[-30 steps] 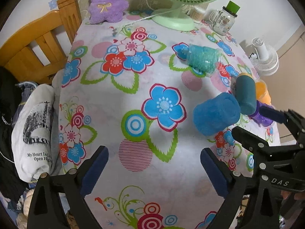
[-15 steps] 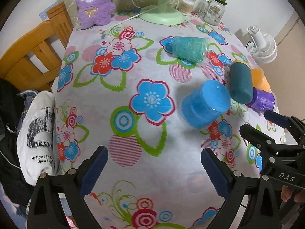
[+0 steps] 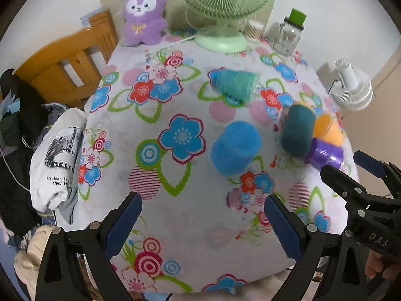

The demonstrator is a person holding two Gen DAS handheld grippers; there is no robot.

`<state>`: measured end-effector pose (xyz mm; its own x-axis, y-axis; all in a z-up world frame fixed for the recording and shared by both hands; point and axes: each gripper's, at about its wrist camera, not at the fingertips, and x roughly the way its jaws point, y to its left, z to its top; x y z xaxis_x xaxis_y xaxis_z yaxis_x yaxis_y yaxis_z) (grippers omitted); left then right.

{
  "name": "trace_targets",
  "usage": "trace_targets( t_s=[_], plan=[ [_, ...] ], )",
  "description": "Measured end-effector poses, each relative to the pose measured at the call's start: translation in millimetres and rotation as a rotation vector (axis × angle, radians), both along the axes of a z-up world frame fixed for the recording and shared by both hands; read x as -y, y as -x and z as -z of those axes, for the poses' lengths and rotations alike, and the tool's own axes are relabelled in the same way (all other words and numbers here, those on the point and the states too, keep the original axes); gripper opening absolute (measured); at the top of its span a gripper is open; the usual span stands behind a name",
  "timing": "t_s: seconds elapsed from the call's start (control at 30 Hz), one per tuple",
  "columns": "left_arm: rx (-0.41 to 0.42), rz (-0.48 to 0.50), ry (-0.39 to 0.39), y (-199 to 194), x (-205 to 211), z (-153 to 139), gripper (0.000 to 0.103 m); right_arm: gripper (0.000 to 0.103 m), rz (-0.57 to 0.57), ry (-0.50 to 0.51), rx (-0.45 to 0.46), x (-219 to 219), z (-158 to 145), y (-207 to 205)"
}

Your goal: Flip cup upside down

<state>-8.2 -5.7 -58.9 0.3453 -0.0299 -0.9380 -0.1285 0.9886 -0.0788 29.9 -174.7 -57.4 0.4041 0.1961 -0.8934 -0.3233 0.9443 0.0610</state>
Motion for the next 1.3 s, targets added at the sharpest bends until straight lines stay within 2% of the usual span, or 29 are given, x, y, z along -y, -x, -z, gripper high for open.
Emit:
trace_targets(
  t_s=[0.2,0.37,0.67,0.9,1.3],
  plan=[
    [0.029,-0.004,-0.037,2,16,-36,0.099,0.09,-0.004,-0.047,0.04,16,-38,2],
    [0.09,-0.005,-0.039,9,26,-63,0.099,0.09,0.034,-0.007,0.077,23,-63,6],
    [0.164,-0.014,-0.045,22,30,-94,0.102,0.09,0.027,-0.031,0.146,30,-97,21],
    [0.192,-0.011,-0.058,27,34,-101,0.103,0.09,0.036,-0.026,0.179,30,-107,31],
    [0.193,0.008,-0.06,29,41,-99,0.103,0.09,0.074,-0.021,0.167,40,-104,37]
  ],
)
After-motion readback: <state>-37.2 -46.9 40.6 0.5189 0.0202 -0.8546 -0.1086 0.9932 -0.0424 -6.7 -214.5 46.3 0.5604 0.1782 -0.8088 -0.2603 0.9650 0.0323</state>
